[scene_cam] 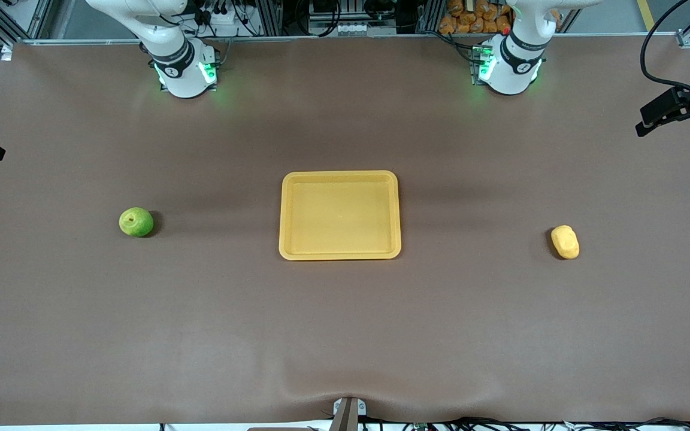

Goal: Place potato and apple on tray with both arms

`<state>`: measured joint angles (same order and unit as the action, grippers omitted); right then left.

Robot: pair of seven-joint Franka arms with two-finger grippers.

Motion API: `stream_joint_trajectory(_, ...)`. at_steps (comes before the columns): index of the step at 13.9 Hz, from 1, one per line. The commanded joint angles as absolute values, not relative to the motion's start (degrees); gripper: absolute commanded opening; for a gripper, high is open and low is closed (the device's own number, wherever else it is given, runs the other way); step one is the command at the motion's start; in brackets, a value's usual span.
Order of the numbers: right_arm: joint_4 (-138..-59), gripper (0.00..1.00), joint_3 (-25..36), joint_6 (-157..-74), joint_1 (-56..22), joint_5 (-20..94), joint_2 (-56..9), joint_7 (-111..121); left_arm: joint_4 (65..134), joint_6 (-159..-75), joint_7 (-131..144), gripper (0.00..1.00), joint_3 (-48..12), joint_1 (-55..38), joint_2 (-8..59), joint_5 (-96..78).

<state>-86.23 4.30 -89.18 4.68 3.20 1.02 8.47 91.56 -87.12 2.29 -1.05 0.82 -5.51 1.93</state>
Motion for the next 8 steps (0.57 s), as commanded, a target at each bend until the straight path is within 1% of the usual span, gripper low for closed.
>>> stream_joint_trajectory(1, -86.3, 1.0, 4.0, -89.4, 4.9, 2.9, 1.2, 8.6, 90.5, -86.3, 1.7, 1.0, -1.2, 1.2, -4.9, 3.2)
stream_joint_trajectory(8, -86.2, 1.0, 4.0, -89.5, 4.9, 3.1, 1.2, 8.6, 90.7, -86.3, 1.7, 1.0, -1.2, 1.9, -4.8, 3.2)
